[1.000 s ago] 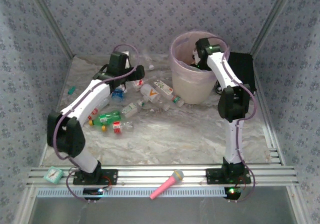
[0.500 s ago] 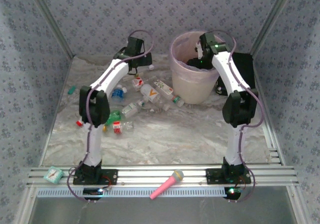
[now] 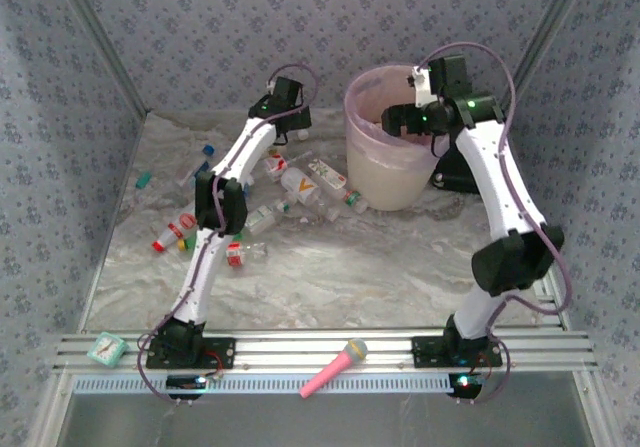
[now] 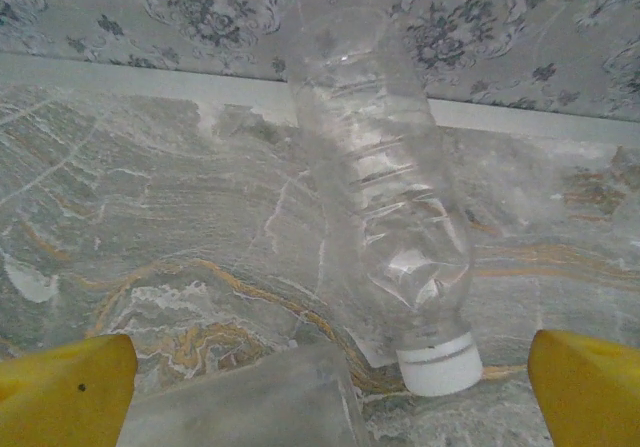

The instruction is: Put the plastic bottles in the bin

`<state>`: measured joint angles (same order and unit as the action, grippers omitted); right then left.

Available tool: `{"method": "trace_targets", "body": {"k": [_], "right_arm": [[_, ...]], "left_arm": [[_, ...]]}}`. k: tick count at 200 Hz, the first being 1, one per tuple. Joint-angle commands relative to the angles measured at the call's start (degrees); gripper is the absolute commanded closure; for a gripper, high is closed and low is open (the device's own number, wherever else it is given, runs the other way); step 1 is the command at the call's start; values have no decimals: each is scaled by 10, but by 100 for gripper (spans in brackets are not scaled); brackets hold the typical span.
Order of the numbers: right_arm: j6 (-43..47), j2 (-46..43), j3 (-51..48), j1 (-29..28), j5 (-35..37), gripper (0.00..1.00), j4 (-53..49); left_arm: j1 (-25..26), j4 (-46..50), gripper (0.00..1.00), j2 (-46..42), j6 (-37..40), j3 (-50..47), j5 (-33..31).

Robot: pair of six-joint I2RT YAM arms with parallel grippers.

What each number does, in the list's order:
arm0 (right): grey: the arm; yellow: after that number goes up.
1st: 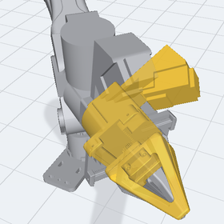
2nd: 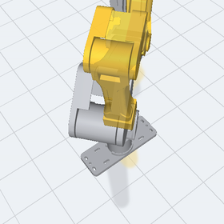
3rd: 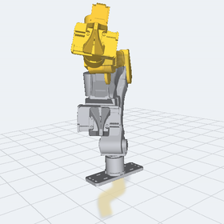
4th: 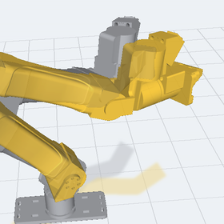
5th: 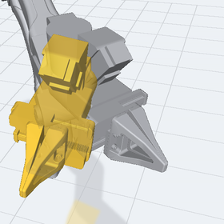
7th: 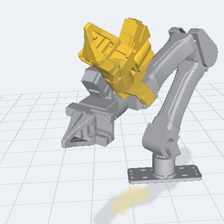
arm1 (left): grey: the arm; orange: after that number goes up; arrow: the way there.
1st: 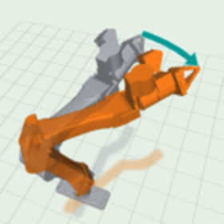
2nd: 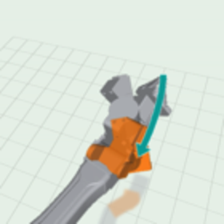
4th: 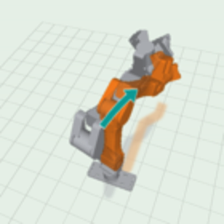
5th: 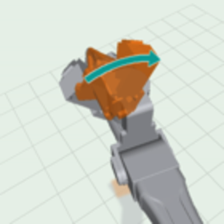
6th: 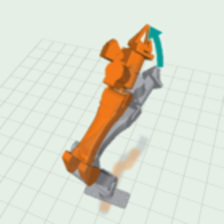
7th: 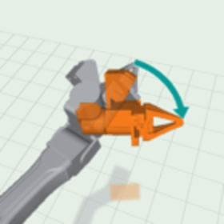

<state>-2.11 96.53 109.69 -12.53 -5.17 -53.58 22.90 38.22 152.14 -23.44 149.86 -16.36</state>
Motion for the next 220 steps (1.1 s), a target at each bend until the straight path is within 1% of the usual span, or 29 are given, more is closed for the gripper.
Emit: {"method": "trace_targets", "body": {"k": [1, 31, 62, 82, 92, 103, 112, 137, 160, 165, 192, 220], "right_arm": [[-4, -54, -27, -13, -49, 0, 43], [-4, -92, -45, -30, -67, 0, 61], [-3, -111, -53, -45, -66, 0, 68], [0, -116, -56, -50, -58, 0, 71], [-1, -117, -58, -51, -56, 0, 74], [-2, -117, -59, -53, -56, 1, 76], [-4, -117, -61, -54, -54, 1, 79], [-5, -117, -63, -56, -48, 1, 81], [-5, -118, -63, -57, -44, 1, 79], [-5, -117, -64, -56, -44, 1, 79], [-5, -119, -64, -56, -38, 1, 79], [-6, -118, -67, -59, -38, 2, 81]], "left_arm": [[-1, -33, 0, 31, -3, 33, -21], [1, -48, 0, 74, -7, 71, -15], [4, -90, 1, 101, 4, 77, -9], [1, -79, 6, 124, 0, 114, -6], [-3, -86, 8, 128, 0, 116, 1], [-7, -89, 14, 129, -6, 116, 11], [-10, -83, 18, 130, -13, 116, 22], [-24, -36, 25, 128, -43, 116, 45], [-33, 3, 28, 122, -49, 110, 63], [-34, 24, 28, 119, -46, 107, 65], [-39, 43, 29, 99, -33, 73, 68], [-51, 42, 37, 86, -31, 47, 75]]}}
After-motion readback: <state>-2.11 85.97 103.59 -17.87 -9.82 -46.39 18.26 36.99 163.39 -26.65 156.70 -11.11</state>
